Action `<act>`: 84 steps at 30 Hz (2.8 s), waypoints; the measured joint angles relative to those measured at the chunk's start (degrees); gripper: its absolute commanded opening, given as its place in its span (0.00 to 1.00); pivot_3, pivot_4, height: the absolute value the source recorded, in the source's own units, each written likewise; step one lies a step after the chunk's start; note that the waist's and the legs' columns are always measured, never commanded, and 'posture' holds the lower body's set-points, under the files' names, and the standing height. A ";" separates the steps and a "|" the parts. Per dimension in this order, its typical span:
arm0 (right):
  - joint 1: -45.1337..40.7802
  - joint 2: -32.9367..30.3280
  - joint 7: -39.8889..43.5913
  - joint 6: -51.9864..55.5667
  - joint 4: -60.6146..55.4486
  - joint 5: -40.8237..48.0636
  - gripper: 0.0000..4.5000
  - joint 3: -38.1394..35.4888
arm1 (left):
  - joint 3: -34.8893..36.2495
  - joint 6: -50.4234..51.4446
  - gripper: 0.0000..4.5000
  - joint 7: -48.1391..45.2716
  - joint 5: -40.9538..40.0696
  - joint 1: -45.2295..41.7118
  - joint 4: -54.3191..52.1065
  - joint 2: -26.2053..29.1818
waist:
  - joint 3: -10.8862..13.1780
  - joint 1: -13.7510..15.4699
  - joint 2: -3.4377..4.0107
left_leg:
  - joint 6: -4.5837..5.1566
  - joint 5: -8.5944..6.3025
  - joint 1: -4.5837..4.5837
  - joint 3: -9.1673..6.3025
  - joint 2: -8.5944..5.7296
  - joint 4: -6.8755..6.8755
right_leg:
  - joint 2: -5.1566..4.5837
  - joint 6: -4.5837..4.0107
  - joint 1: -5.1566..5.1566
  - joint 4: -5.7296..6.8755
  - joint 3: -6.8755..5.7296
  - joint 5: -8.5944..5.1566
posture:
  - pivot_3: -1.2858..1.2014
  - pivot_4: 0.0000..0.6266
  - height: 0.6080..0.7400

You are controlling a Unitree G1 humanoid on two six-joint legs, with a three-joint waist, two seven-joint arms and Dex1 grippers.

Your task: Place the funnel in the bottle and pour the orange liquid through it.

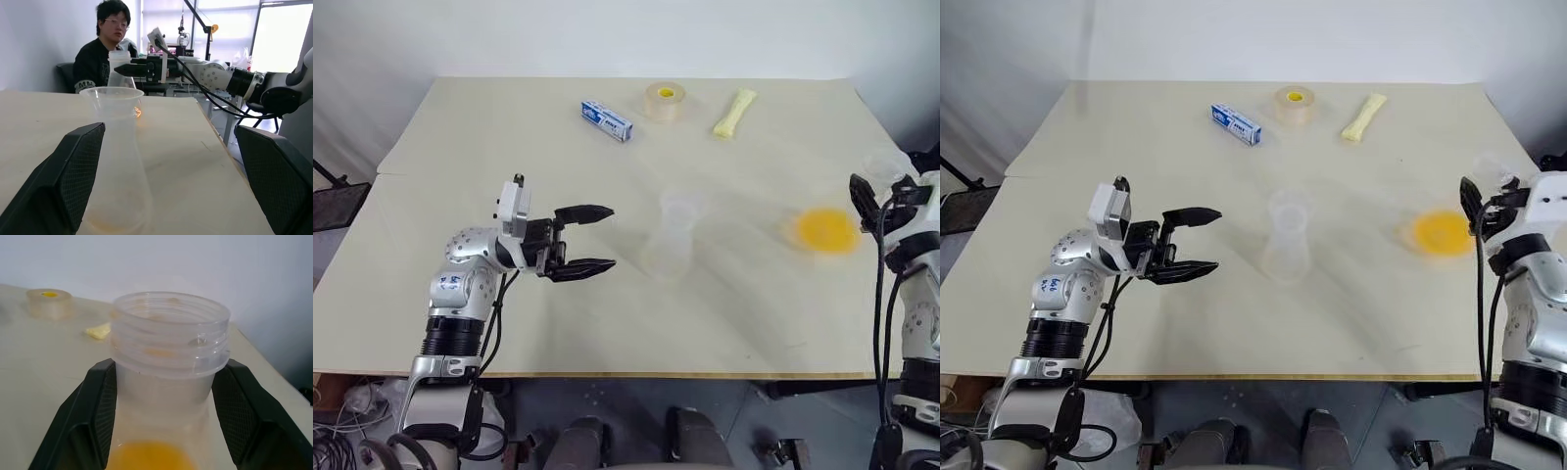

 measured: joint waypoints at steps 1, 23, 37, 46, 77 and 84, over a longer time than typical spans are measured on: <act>0.96 -0.16 -0.81 1.33 -4.37 -1.22 0.54 1.22 | -0.20 -0.22 1.00 -0.40 0.09 -0.12 0.65 -0.01 | 0.00 0.02 0.00 | 0.00 0.00 -0.01 0.00 0.00 0.00 | 0.00 0.00 -0.02 0.00 0.00 0.00 | 0.52 0.24 1.00; -7.57 -10.23 -1.60 7.79 -30.53 -38.75 0.54 32.36 | -0.33 -8.12 1.00 -7.03 2.67 -11.55 20.60 -0.93 | 0.02 0.04 -0.04 | 0.01 0.00 -0.11 -0.02 -0.06 -0.02 | 0.02 0.00 -0.12 0.01 -0.04 0.00 | 0.52 0.24 1.00; -10.64 -9.98 2.91 0.67 -30.23 -52.80 0.54 37.00 | 1.52 -8.08 1.00 -7.03 1.36 -10.82 20.36 -2.04 | 0.03 0.04 -0.04 | 0.00 0.00 -0.11 -0.03 -0.06 -0.02 | 0.02 0.00 -0.12 0.01 -0.06 0.00 | 0.52 0.24 1.00; -10.30 -11.66 4.38 -6.82 -28.64 -56.88 0.54 36.80 | 2.52 -8.06 1.00 -7.03 -0.16 -10.28 20.33 -3.65 | 0.03 0.01 -0.05 | 0.00 0.00 -0.11 -0.03 -0.06 -0.02 | 0.03 0.00 -0.12 0.00 -0.06 0.00 | 0.52 0.24 1.00; -9.99 -13.19 4.14 -20.00 -24.08 -64.81 0.54 33.34 | 0.78 -11.26 1.00 -7.11 2.07 -7.96 23.08 0.80 | 0.04 -0.02 -0.06 | 0.00 0.00 -0.11 -0.03 -0.05 -0.02 | 0.04 0.00 -0.12 0.00 -0.07 0.00 | 0.52 0.24 1.00; -10.17 -13.20 3.93 -22.72 -22.18 -66.62 0.54 33.34 | 0.71 -11.14 1.00 -7.11 2.06 -7.19 22.67 0.53 | 0.04 -0.02 -0.06 | 0.00 0.00 -0.11 -0.03 -0.05 -0.02 | 0.04 0.00 -0.11 0.00 -0.07 0.00 | 0.52 0.24 1.00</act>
